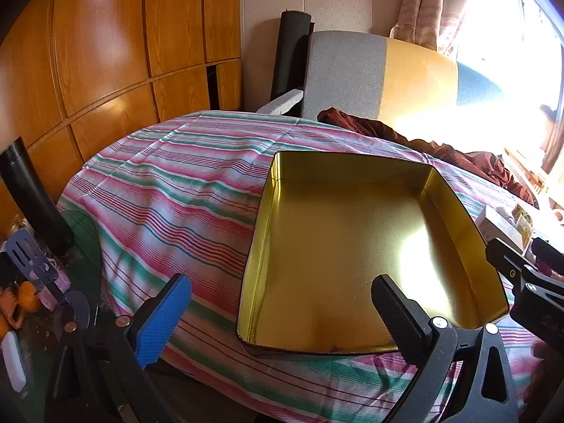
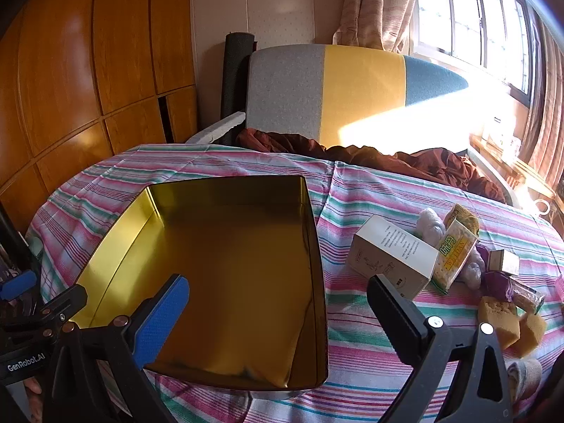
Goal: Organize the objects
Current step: 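Move both tools from the gold tin toward the pile of items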
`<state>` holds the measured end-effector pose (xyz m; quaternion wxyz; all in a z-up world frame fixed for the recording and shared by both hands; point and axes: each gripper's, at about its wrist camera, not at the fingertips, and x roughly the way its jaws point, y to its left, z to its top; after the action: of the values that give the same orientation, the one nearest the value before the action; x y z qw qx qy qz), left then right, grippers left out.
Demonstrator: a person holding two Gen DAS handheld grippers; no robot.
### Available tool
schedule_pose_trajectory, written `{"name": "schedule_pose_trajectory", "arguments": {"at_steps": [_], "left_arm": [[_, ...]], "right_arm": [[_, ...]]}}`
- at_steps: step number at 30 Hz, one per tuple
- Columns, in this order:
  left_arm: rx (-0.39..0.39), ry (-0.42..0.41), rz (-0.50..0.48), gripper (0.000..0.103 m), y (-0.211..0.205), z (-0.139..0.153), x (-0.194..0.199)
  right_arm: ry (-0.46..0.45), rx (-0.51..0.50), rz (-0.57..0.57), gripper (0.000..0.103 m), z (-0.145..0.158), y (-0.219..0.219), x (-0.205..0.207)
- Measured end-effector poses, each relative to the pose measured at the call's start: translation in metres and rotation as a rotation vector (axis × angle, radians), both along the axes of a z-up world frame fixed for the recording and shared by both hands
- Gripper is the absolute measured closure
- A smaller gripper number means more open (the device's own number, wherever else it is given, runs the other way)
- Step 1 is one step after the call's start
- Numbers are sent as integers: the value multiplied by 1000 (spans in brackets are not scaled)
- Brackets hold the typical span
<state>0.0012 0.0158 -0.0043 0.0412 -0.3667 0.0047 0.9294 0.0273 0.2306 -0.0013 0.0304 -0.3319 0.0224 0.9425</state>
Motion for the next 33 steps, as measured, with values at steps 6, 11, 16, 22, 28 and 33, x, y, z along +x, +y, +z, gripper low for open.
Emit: {"name": "schedule_pose_trajectory", "arguments": {"at_steps": [6, 11, 16, 22, 28, 33], "left_arm": [[17, -21, -34, 0, 5, -5, -1], [35, -45, -47, 0, 6, -10, -2], [38, -51, -86, 0, 15, -12, -2], [97, -45, -143, 0, 21, -4, -2], [143, -31, -258, 0, 51, 18, -6], [158, -21, -380, 0, 96, 39, -11]], "right_arm": [[-7, -5, -1, 0, -2, 5, 1], [-10, 5, -13, 0, -2, 11, 2], [-22, -4, -35, 0, -2, 28, 4], [-37, -11, -125, 0, -3, 73, 14], [-60, -24, -252, 0, 3, 144, 25], [-70, -10, -358, 0, 16, 205, 32]]}}
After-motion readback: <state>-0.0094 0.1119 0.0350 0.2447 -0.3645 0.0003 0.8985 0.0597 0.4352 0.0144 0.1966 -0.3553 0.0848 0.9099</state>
